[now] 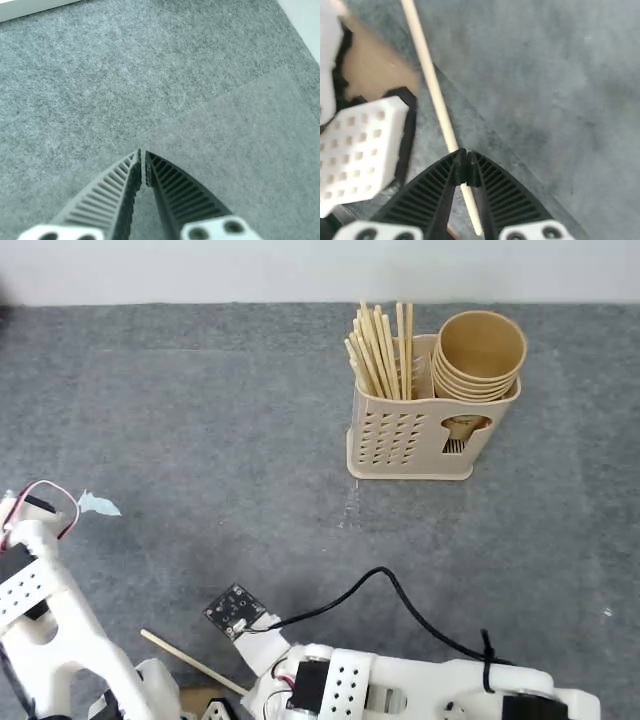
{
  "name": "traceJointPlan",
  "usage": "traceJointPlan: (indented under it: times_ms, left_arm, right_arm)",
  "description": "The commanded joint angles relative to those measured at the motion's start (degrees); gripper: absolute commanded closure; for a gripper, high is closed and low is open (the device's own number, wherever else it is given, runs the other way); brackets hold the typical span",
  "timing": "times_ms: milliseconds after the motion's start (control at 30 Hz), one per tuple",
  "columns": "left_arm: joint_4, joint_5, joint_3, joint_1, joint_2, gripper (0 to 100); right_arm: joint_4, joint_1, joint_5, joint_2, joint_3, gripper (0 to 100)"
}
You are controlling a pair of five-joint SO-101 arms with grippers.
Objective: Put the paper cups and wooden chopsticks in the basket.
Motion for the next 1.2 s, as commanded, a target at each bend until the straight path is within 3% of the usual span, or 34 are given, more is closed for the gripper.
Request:
traceJointPlan:
  times_ms: [0,233,467,600,700,933,1167]
  left_arm:
    - [-0.70,0.44,-0.48,0.00,-1.58,99]
    - [-0.70,0.44,-0.57,0.00,-1.58,99]
    - [-0.70,0.44,-0.57,0.00,-1.58,99]
    - [-0.70,0.44,-0.57,0.00,-1.58,99]
    - [-0.70,0.44,-0.57,-0.18,-1.58,99]
    - [-0.62,0.44,-0.48,-0.26,-1.58,99]
    - [-0.62,0.44,-0.48,-0.26,-1.58,99]
  right_arm:
    - [5.05,0.75,-0.18,0.22,-2.46,99.1]
    - [12.18,0.31,-0.35,-0.40,-9.23,99.1]
    - [7.34,-7.43,-1.32,0.22,-9.05,99.1]
    - [5.05,-7.96,-7.91,1.80,-8.97,99.1]
    - [4.88,-7.96,-8.44,7.60,-9.93,99.1]
    - [10.95,-2.24,-8.70,23.08,-19.52,99.1]
    - [18.77,8.66,-7.03,24.92,-24.70,99.1]
